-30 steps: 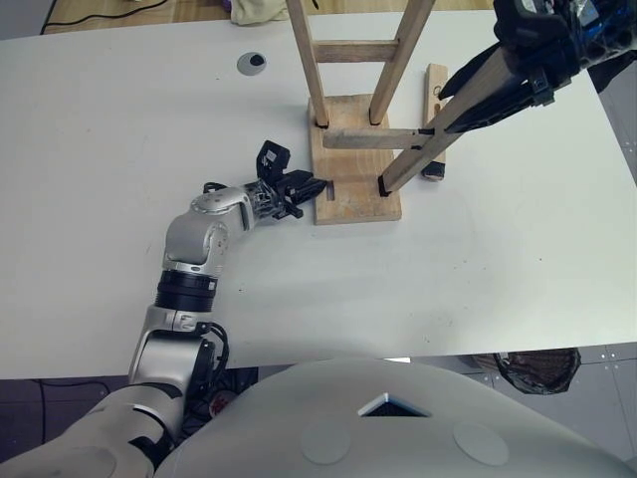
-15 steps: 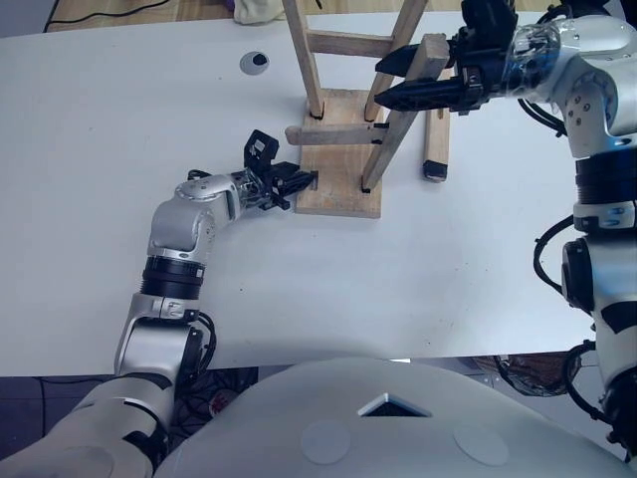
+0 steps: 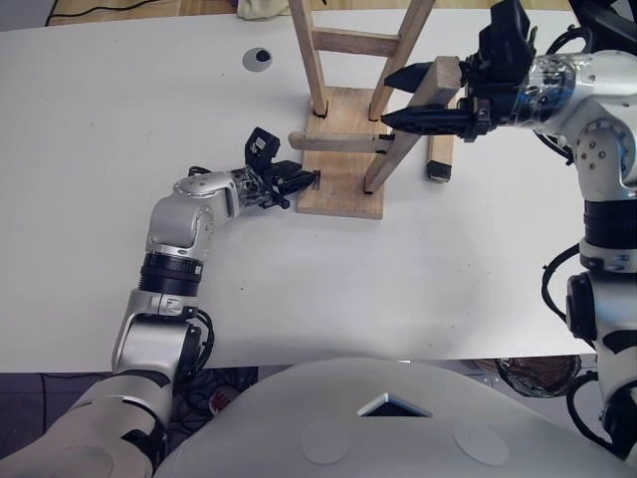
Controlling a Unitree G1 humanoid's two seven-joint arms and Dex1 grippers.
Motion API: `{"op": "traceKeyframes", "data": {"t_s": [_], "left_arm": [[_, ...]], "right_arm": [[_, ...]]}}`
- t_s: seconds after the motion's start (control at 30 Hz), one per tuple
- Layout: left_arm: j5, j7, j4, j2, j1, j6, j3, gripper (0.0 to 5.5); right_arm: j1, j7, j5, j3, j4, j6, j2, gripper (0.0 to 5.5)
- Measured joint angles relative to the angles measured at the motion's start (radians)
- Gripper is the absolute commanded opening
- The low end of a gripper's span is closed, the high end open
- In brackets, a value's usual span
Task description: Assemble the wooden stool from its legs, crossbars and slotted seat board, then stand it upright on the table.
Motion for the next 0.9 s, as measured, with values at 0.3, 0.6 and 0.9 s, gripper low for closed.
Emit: {"op": "traceKeyframes", "data": {"t_s": [0.3,0.6,0.9], "left_arm": [[0.000,0.004,0.007,0.000,0.000,-0.003,0.001,1.94],[0.001,0.015,0.008,0.000,0.002,0.001,0.000,1.94],[0.001,0.024,0.007,-0.002,0.003,0.000,0.002,1.94]], "right_arm": [[0.048,-0.072,0.007,0.008,-0.081,0.000,-0.038,2.07],[0.036,-0.112,0.007,0.026,-0.061,-0.002,-0.028,2.07],[0.020,-0.122,0.013,0.027,-0.004,-0.026,0.014,2.07]]}}
